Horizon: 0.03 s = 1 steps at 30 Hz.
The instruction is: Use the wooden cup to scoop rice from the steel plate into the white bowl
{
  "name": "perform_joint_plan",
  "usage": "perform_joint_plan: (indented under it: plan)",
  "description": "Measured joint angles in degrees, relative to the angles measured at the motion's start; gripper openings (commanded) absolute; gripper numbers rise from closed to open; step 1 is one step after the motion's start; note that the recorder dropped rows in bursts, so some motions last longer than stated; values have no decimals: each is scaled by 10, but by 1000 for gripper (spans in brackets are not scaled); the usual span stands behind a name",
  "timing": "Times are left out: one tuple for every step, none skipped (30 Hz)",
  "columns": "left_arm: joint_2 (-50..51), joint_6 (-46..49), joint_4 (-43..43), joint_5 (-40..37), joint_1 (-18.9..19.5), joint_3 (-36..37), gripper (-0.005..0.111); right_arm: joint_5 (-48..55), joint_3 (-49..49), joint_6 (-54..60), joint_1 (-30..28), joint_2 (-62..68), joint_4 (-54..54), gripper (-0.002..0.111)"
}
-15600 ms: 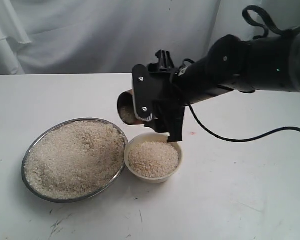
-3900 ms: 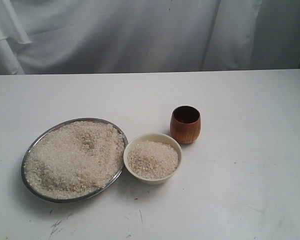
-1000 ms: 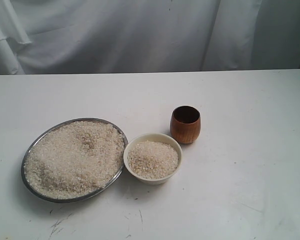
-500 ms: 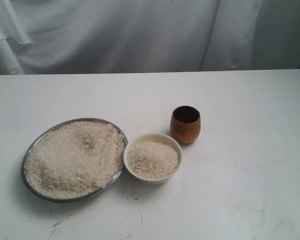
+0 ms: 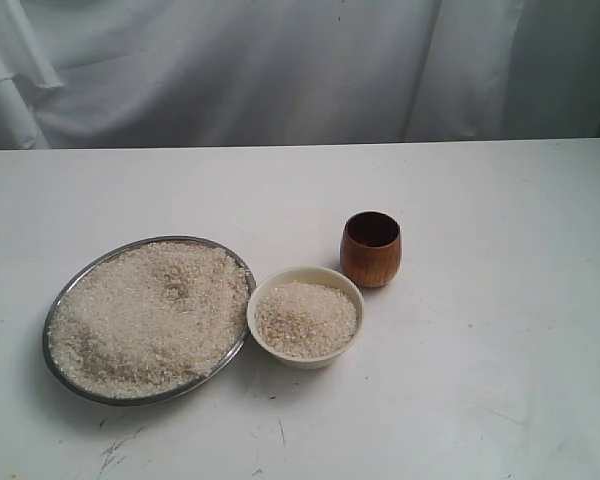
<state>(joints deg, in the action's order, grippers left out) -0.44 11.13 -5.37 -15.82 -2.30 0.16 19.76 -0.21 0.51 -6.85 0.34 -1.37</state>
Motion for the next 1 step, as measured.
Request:
perform_joint_plan:
  plan:
    - [0, 0, 0, 0, 0, 0, 0, 0, 0, 0, 0, 0, 0, 0]
